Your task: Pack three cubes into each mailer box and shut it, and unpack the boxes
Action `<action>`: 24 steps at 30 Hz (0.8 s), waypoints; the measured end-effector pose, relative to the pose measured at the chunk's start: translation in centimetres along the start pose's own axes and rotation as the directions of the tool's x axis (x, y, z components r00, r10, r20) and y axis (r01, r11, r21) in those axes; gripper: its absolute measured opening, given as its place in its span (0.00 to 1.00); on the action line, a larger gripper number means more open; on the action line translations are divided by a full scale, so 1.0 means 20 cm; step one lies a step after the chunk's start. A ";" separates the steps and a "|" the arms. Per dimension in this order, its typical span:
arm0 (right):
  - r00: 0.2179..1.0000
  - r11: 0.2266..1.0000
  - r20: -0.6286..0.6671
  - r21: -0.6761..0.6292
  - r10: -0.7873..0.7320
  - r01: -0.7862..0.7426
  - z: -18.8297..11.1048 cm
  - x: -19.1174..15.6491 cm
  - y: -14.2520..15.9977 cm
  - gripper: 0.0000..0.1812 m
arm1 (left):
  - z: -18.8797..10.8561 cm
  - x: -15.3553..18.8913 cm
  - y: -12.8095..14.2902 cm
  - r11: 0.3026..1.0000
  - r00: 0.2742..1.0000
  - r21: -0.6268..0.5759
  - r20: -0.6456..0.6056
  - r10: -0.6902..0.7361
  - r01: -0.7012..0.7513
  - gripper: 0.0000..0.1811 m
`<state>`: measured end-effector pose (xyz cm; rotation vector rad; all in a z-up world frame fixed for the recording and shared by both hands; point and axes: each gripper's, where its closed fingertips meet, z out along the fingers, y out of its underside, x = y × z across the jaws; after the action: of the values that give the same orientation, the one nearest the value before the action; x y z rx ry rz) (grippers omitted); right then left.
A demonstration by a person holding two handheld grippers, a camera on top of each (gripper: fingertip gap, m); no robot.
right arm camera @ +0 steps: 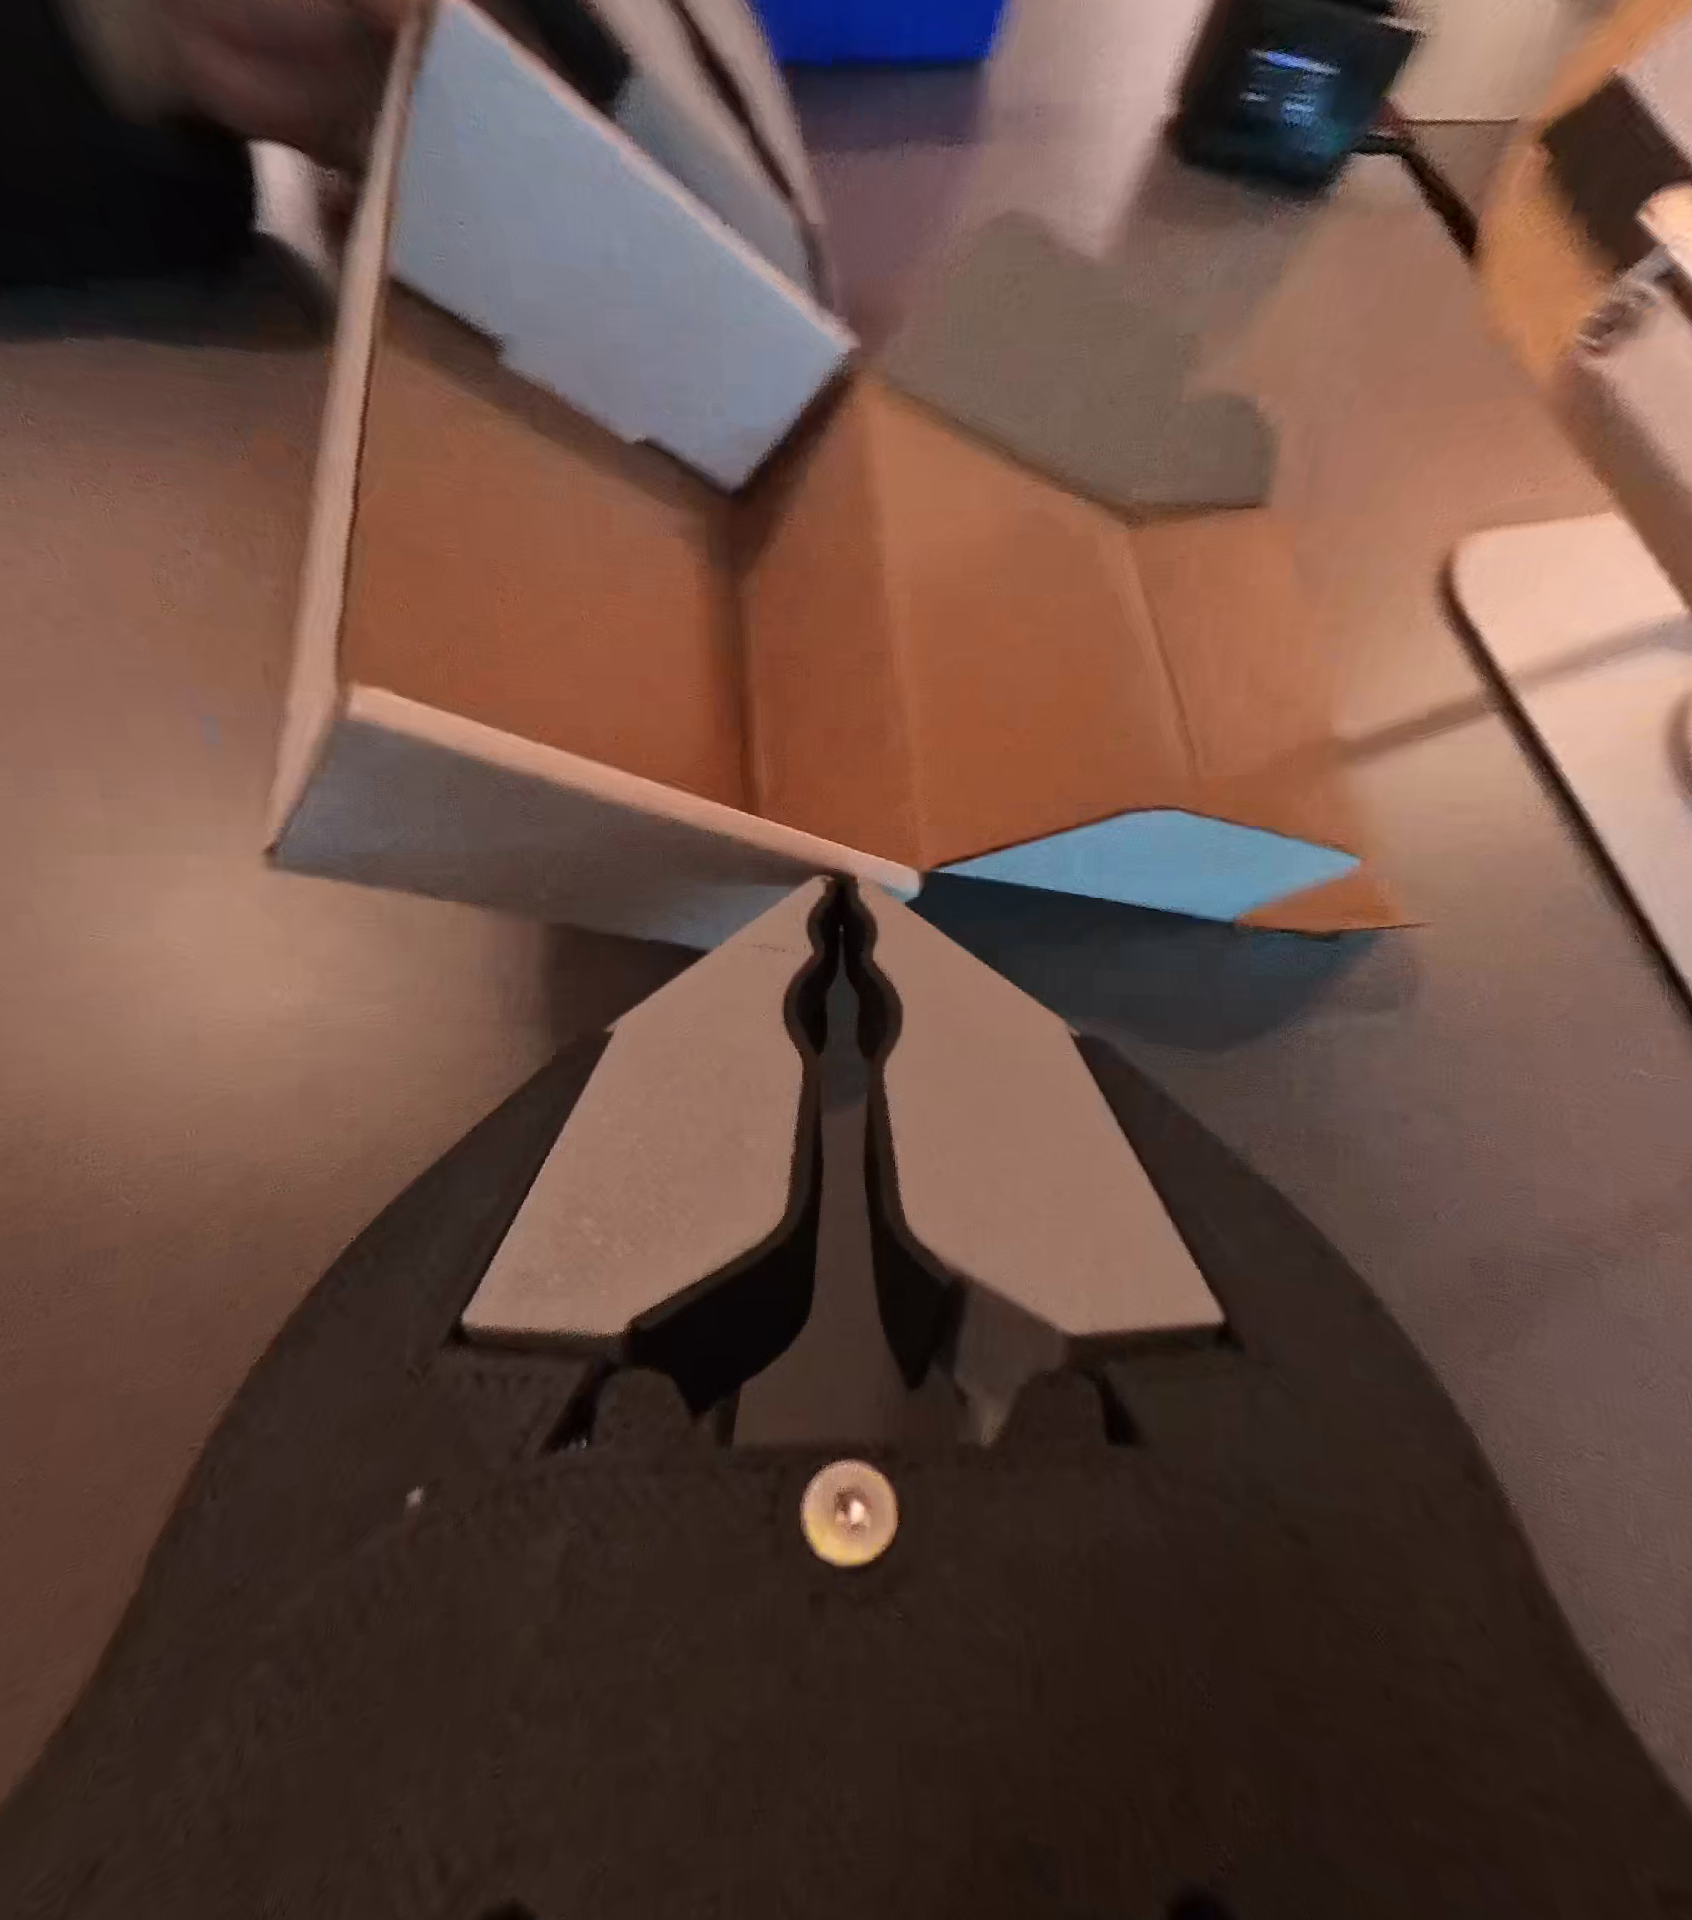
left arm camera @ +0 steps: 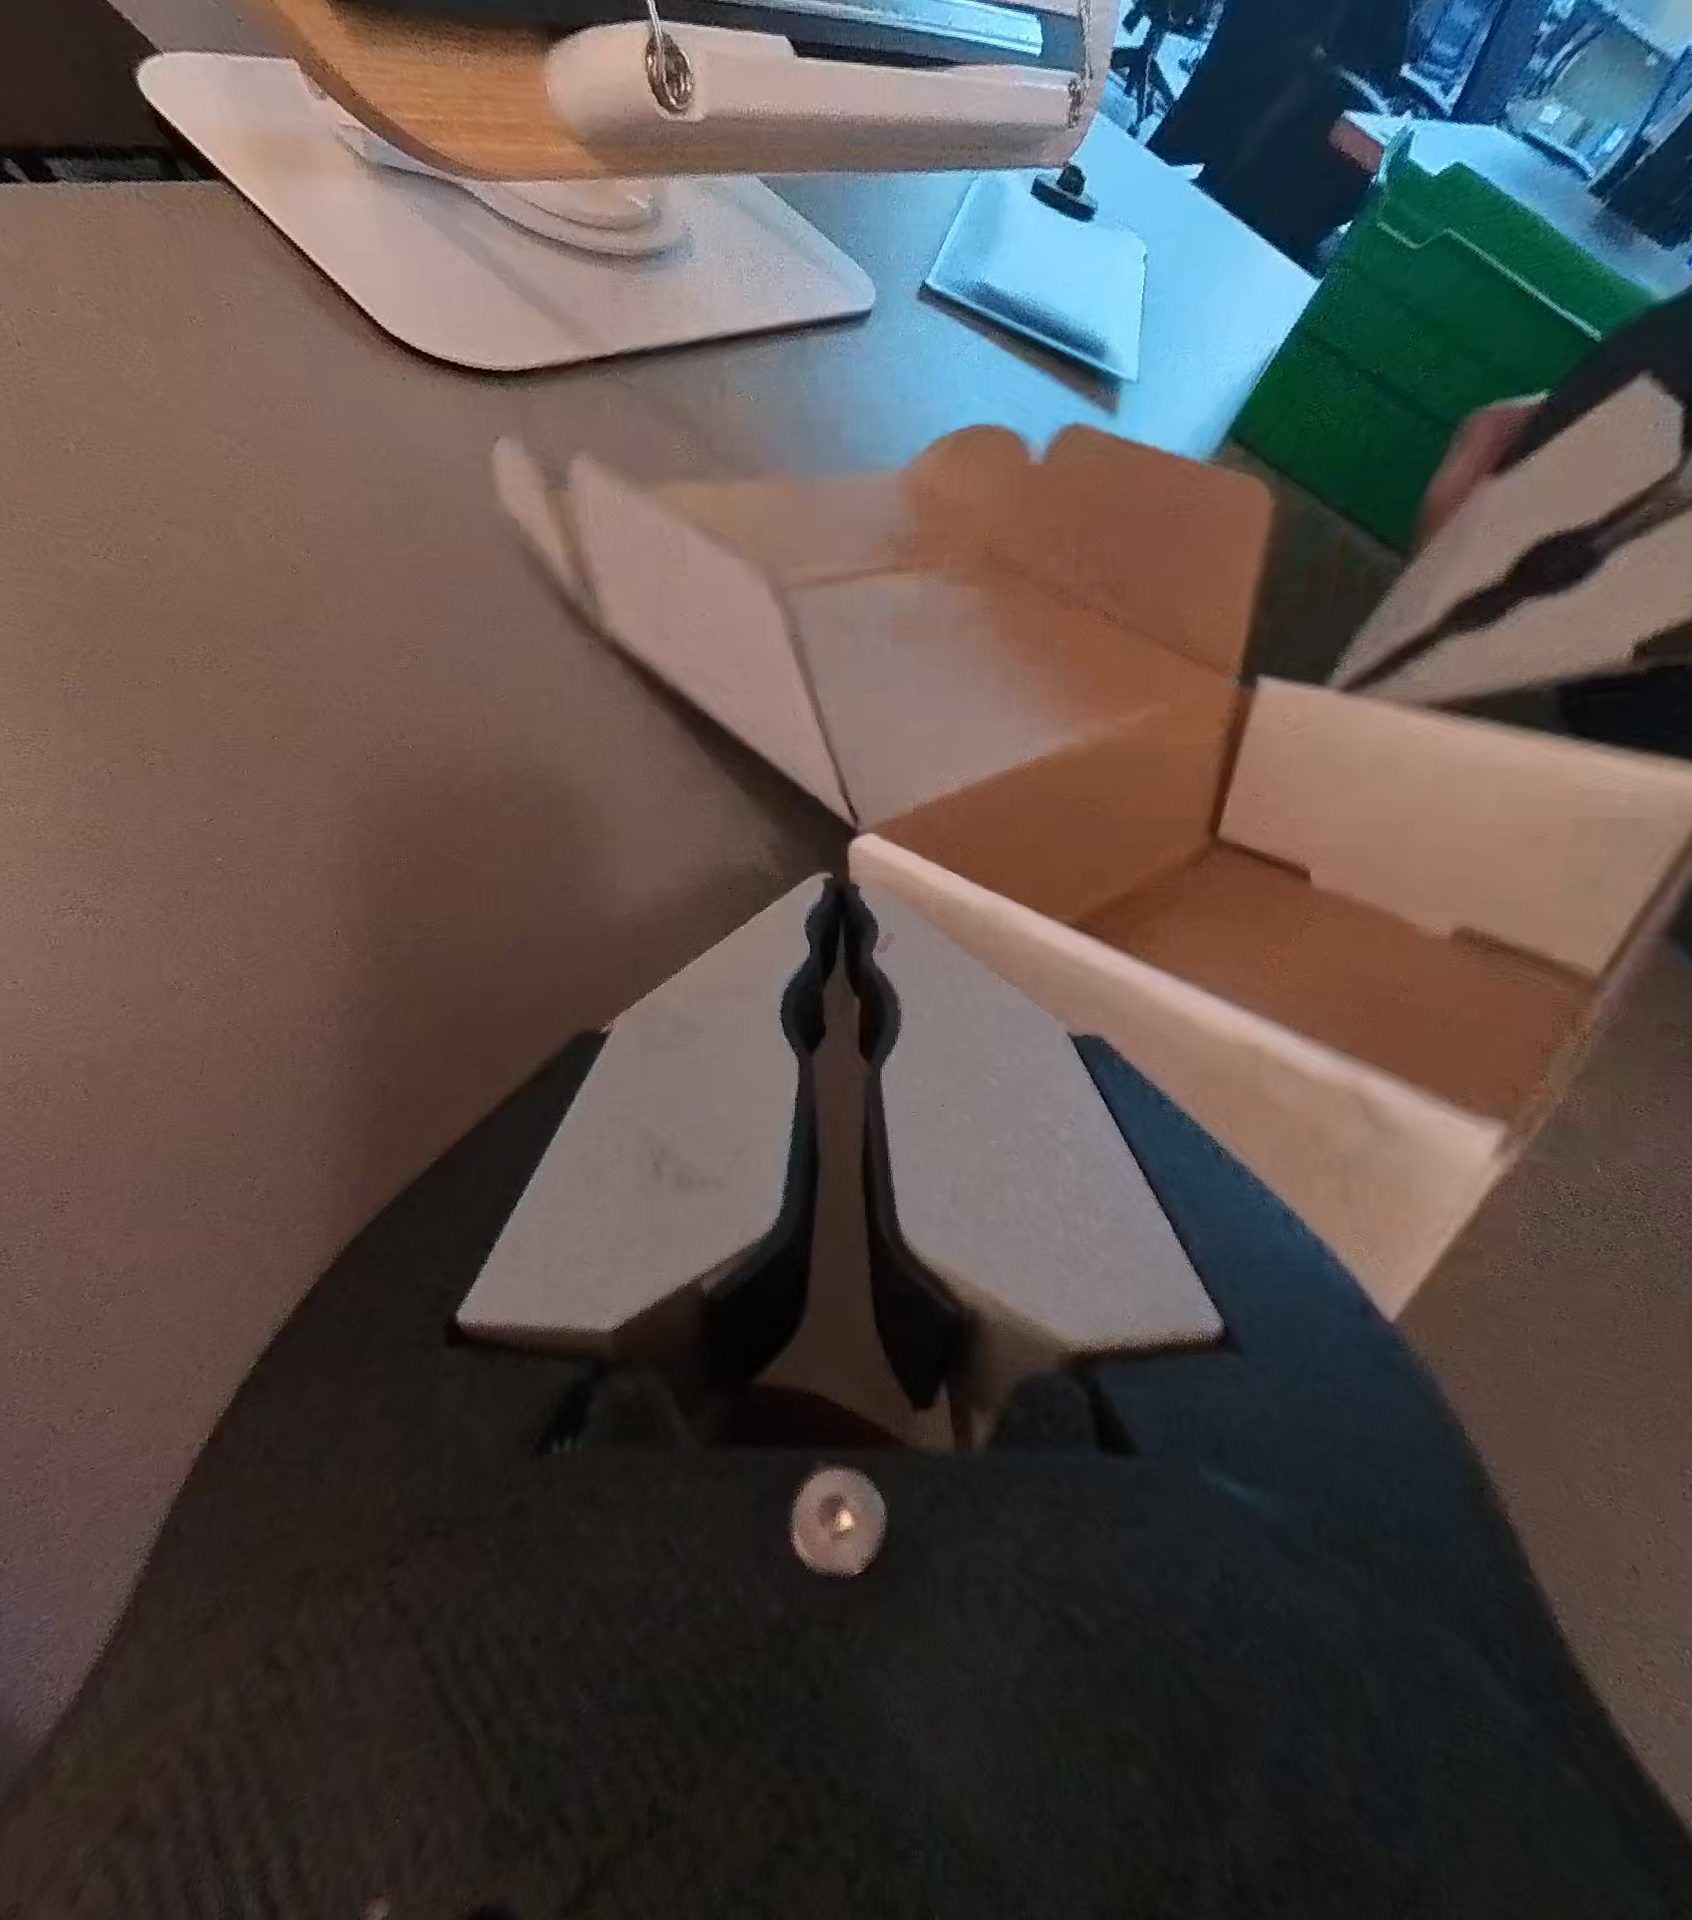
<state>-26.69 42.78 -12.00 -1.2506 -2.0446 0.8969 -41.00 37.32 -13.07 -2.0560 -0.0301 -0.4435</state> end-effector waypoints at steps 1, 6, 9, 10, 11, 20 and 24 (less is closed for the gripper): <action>1.000 1.000 -0.021 0.001 0.017 -0.017 0.00 0.03 0.01 0.00 | 0.01 0.00 0.01 1.000 1.000 -0.010 0.006 0.012 -0.012 0.00; 1.000 1.000 -0.009 -0.006 0.020 -0.020 0.00 0.03 0.03 0.00 | 0.02 0.01 0.02 0.997 0.997 -0.029 0.029 0.069 -0.068 0.00; 0.991 0.997 -0.127 -0.050 0.049 -0.055 -0.01 0.14 0.08 0.00 | 0.03 0.06 0.04 0.992 0.994 -0.051 -0.006 0.111 -0.111 0.00; 0.984 0.995 -0.168 -0.056 0.067 -0.077 -0.02 0.18 0.09 0.00 | 0.03 0.08 0.04 0.989 0.991 -0.058 -0.026 0.134 -0.135 0.00; 0.976 0.994 -0.197 -0.050 0.089 -0.101 -0.03 0.21 0.09 0.00 | 0.04 0.10 0.05 0.986 0.987 -0.062 -0.042 0.155 -0.158 0.00; 0.957 0.898 -0.246 0.439 0.154 -0.031 -0.29 0.25 -0.30 0.00 | 0.05 0.11 0.05 0.983 0.985 -0.070 -0.043 0.166 -0.169 0.00; 0.994 0.883 0.067 0.468 -0.081 0.041 -0.26 -0.14 -0.39 0.00 | 0.05 0.12 0.06 0.981 0.983 -0.072 -0.049 0.175 -0.178 0.00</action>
<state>-25.73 38.86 -3.08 -0.8897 -1.7658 1.3346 -38.33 37.15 -13.68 -2.1019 0.1961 -0.3821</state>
